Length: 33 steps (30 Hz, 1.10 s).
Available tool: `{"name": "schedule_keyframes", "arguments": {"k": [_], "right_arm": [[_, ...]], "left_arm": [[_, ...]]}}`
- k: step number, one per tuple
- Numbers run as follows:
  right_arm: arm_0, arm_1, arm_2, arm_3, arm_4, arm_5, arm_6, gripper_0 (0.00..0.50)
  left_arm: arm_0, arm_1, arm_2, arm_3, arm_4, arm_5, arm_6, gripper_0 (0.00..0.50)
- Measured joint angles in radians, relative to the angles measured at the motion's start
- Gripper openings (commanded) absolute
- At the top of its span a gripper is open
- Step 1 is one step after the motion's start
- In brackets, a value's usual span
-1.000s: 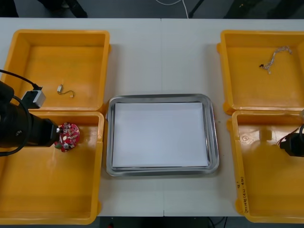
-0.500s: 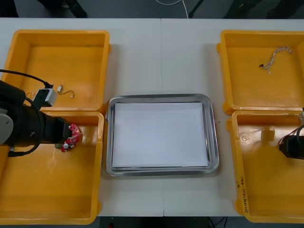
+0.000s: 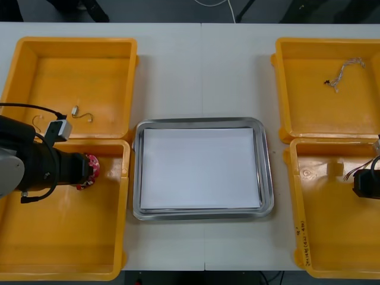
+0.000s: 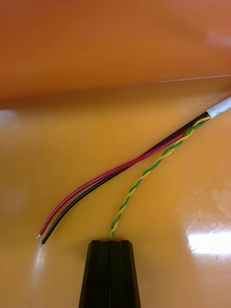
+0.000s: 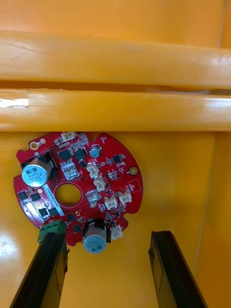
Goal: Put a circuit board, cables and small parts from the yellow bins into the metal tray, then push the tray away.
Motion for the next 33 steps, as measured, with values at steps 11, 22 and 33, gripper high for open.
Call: {"name": "schedule_keyframes", "arguments": {"k": [11,22,33], "right_arm": [[-0.024,-0.001,-0.043,-0.041,0.000,0.191,0.000,0.000],[-0.068,-0.001,-0.096,-0.094,-0.015,0.327,0.000,0.000],[-0.068,-0.001,-0.112,-0.162,-0.037,0.414,-0.020,0.000]], "left_arm": [[0.001,0.000,-0.049,0.029,-0.006,-0.047,0.000,0.500],[0.032,0.009,-0.070,0.046,-0.011,-0.116,0.000,0.500],[0.042,0.010,-0.072,0.047,-0.034,-0.117,0.000,0.500]]}}
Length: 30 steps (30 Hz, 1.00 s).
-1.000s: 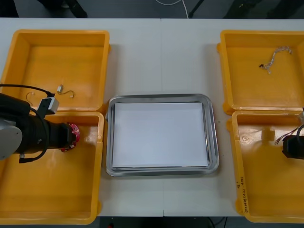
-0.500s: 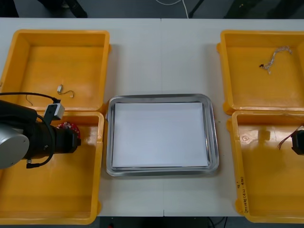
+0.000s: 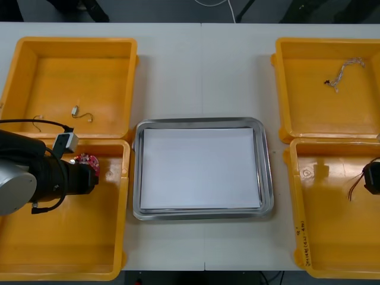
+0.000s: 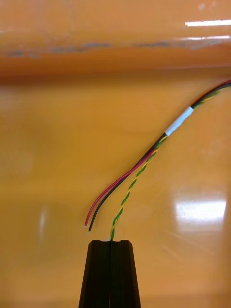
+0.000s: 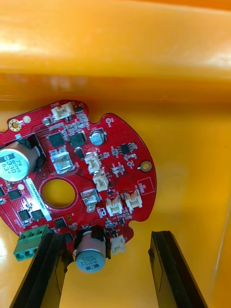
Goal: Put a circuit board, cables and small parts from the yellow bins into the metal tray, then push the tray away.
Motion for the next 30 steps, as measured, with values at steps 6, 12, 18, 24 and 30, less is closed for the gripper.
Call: {"name": "schedule_keyframes", "arguments": {"k": [6,12,18,24,30], "right_arm": [[0.005,0.010,-0.029,-0.032,-0.002,0.059,-0.025,0.000],[0.050,0.029,-0.052,-0.091,-0.001,0.063,-0.044,0.000],[0.131,0.031,-0.071,-0.188,0.003,0.063,-0.049,0.000],[0.191,0.047,-0.084,-0.256,0.006,0.063,-0.085,0.000],[0.222,0.092,-0.084,-0.295,0.058,0.063,-0.095,0.000]], "left_arm": [[0.000,0.000,0.000,0.000,0.000,-0.006,0.000,0.500],[0.000,0.001,0.000,0.001,0.000,-0.013,0.000,0.002],[0.000,0.001,0.000,0.001,-0.001,-0.013,0.000,0.001],[0.001,0.001,0.000,0.001,-0.001,-0.016,0.000,0.000],[0.001,0.004,0.000,0.001,-0.001,-0.018,0.000,0.000]]}}
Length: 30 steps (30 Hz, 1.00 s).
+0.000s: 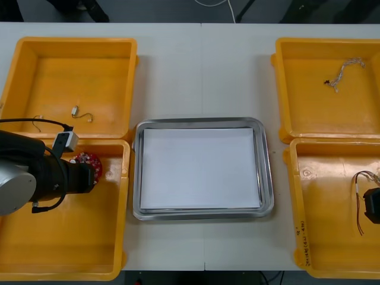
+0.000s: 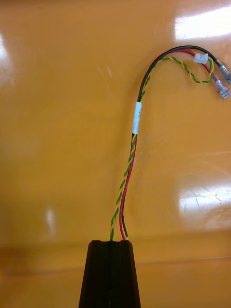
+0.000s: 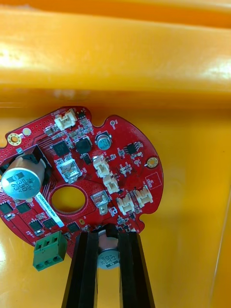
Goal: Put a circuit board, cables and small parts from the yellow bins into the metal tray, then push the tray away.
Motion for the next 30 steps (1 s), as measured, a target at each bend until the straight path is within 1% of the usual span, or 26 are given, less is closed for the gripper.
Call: {"name": "schedule_keyframes", "arguments": {"k": [6,11,18,23,26,28,29,30], "right_arm": [[0.015,0.047,0.000,-0.010,0.025,0.000,-0.002,0.000],[0.056,0.059,-0.003,-0.024,0.033,-0.034,-0.003,0.000],[0.092,0.060,-0.005,-0.030,0.033,-0.048,-0.003,0.000],[0.100,0.061,-0.005,-0.030,0.033,-0.068,-0.003,0.000],[0.101,0.061,-0.005,-0.030,0.033,-0.068,-0.003,0.012],[0.101,0.061,-0.005,-0.030,0.034,-0.068,-0.003,0.030],[0.101,0.061,-0.005,-0.030,0.034,-0.069,-0.003,0.105],[0.101,0.061,-0.005,-0.031,0.034,-0.070,-0.003,0.167]], "left_arm": [[0.000,0.013,0.000,0.000,0.000,0.000,0.000,0.001],[0.012,0.037,0.000,-0.005,0.003,0.000,0.000,0.000],[0.084,0.076,0.013,-0.065,0.020,0.000,0.000,0.000],[0.139,0.090,0.035,-0.108,0.030,0.000,0.000,0.000],[0.169,0.094,0.048,-0.127,0.031,0.000,0.000,0.000],[0.188,0.095,0.057,-0.138,0.031,0.000,0.000,0.000],[0.197,0.095,0.061,-0.143,0.031,0.000,0.000,0.000],[0.205,0.095,0.065,-0.148,0.032,0.000,0.000,0.000]]}}
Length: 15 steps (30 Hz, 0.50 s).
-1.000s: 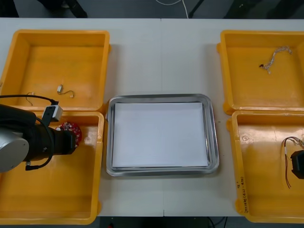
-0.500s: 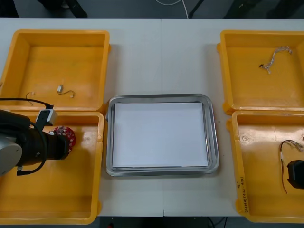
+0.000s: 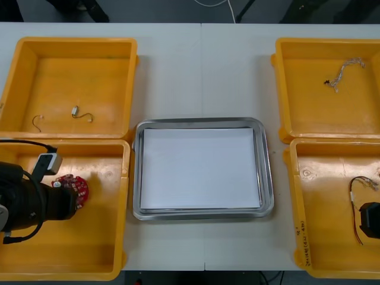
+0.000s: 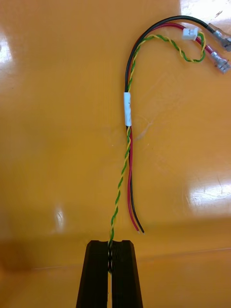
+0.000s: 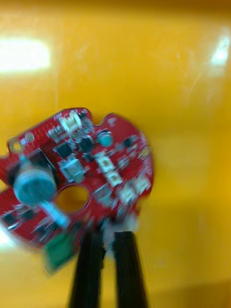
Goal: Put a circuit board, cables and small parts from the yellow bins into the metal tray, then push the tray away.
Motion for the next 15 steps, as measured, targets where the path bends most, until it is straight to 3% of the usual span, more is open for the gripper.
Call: {"name": "schedule_keyframes", "arguments": {"k": [1,2,3,4,15], "right_arm": [[0.000,0.000,0.000,0.000,0.000,0.000,0.000,0.272],[0.001,0.000,0.000,0.000,0.000,-0.001,0.000,0.322],[0.001,0.000,0.000,0.000,0.001,-0.001,0.000,0.322],[0.001,0.000,0.000,0.000,0.001,-0.001,0.000,0.490],[0.001,0.000,-0.004,-0.002,0.001,0.001,0.000,0.500]], "left_arm": [[0.010,0.001,0.003,-0.005,0.000,-0.003,0.000,0.000],[0.020,0.002,0.006,-0.010,0.000,-0.010,0.000,0.000],[0.031,0.003,0.009,-0.014,0.000,-0.020,0.000,0.000],[0.041,0.005,0.011,-0.016,0.000,-0.031,0.000,0.000],[0.105,0.020,0.029,-0.019,0.000,-0.071,-0.020,0.000]]}}
